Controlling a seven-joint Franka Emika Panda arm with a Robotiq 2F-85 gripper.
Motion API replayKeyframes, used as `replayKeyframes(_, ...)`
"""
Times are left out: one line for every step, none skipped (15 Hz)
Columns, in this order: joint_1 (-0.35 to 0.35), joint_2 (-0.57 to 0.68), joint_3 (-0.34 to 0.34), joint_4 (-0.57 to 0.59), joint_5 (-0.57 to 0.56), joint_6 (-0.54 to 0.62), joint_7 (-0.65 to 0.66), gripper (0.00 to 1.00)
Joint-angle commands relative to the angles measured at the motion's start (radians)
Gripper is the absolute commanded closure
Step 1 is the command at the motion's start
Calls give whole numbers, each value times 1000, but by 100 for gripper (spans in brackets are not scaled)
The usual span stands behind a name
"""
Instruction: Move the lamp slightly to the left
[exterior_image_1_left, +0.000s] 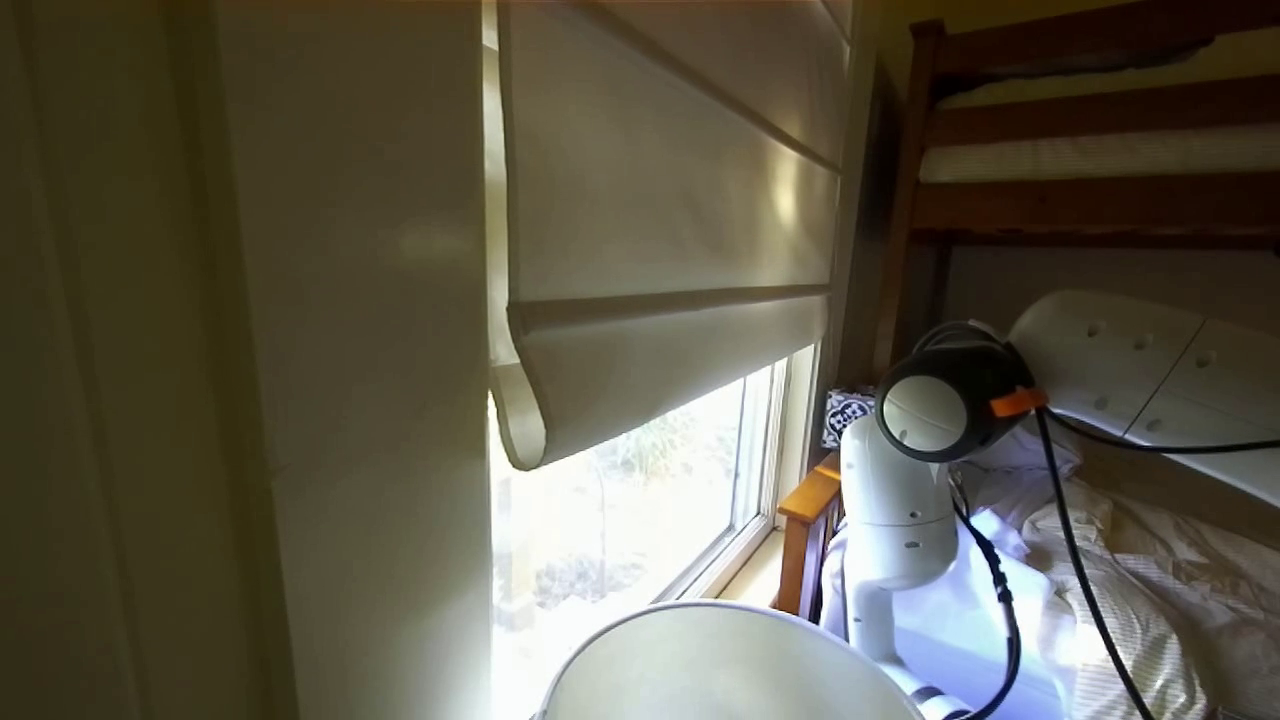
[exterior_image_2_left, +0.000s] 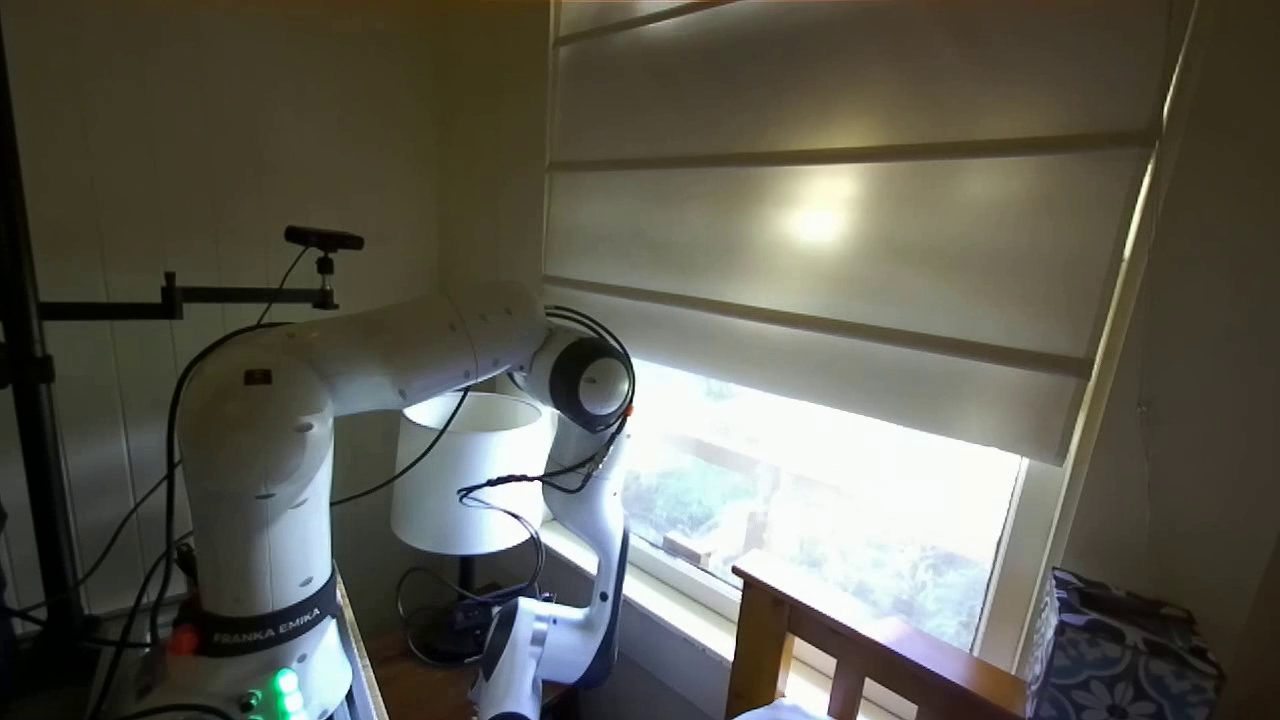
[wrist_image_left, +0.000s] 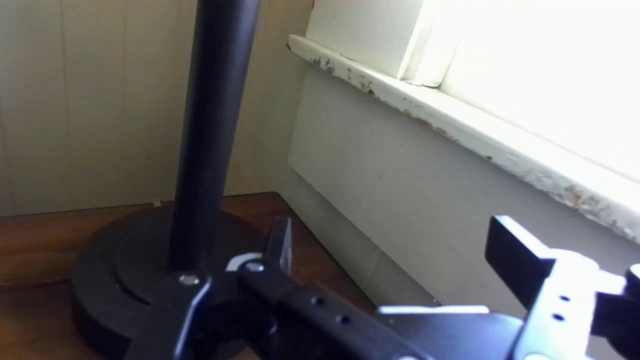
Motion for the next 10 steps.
replayKeyframes(5, -67, -27, -117, 78, -84, -153, 0)
replayKeyframes(4, -79, -32, -139, 93, -112, -193, 0)
replayKeyframes(3, -89, -36, -159, 111, -139, -232, 0)
replayKeyframes(2, -100, -41, -178, 120, -169, -266, 0)
replayKeyframes(3, -114, -46, -200, 132, -191, -293, 0)
replayKeyframes(6, -128, -50, -222, 143, -211, -320, 0)
replayKeyframes(9, -146, -56, -247, 153, -227, -347, 0)
replayKeyframes(7, -157, -63, -264, 153, -247, -363, 0)
replayKeyframes(13, -157, -75, -258, 136, -250, -345, 0)
replayKeyframes(22, -109, -71, -207, 131, -245, -318, 0)
